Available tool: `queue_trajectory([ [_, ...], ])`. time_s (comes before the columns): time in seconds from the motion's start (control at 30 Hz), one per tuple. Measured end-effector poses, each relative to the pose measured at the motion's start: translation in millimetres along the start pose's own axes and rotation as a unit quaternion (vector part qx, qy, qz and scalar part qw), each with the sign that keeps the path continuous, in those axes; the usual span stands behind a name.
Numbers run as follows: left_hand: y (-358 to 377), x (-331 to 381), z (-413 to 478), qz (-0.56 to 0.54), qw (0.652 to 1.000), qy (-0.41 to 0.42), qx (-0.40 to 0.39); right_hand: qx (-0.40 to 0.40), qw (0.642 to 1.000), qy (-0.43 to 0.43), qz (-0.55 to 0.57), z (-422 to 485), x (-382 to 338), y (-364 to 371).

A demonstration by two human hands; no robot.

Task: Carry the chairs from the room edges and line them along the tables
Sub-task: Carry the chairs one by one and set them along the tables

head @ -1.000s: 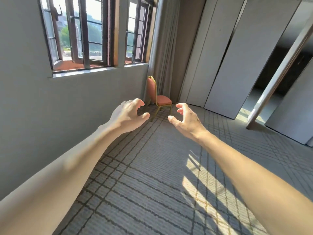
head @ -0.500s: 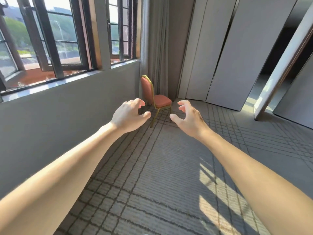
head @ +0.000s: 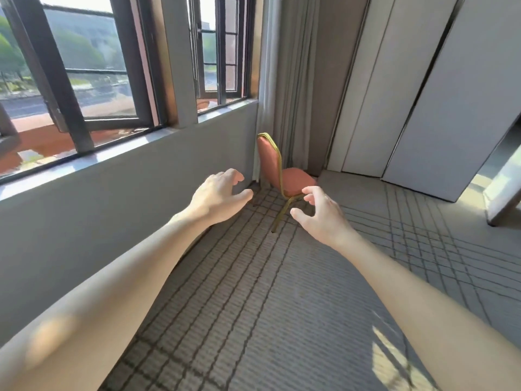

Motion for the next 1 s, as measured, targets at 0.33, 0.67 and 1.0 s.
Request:
queue_trajectory([
  [0.33,92.2,-53.5,296.1,-0.038,0.999,-0.007,-0.030,-0.062,0.994,-0.004,-0.092,261.7,117.7,85.8],
  [0.67,144.9,-77.5,554.8,-0.058,0.994,-0.034,-0.090,-0.074,0.989,0.075,-0.103,508.4,213.9,147.1],
  [1.0,225.5,-102.8,815.1,-0.059,0.989,-0.059,-0.124,-0.083,0.981,0.134,-0.110,785.5,459.5,281.3],
])
Point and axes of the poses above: each hand's wrist, its own z-axis towards the middle knuckle, its own y-axis out of the palm, x = y × z, the point moved 7 cm from there along z, towards the middle knuckle, and after that the axes turned 13 degrees about -y, right-handed, at the moved point
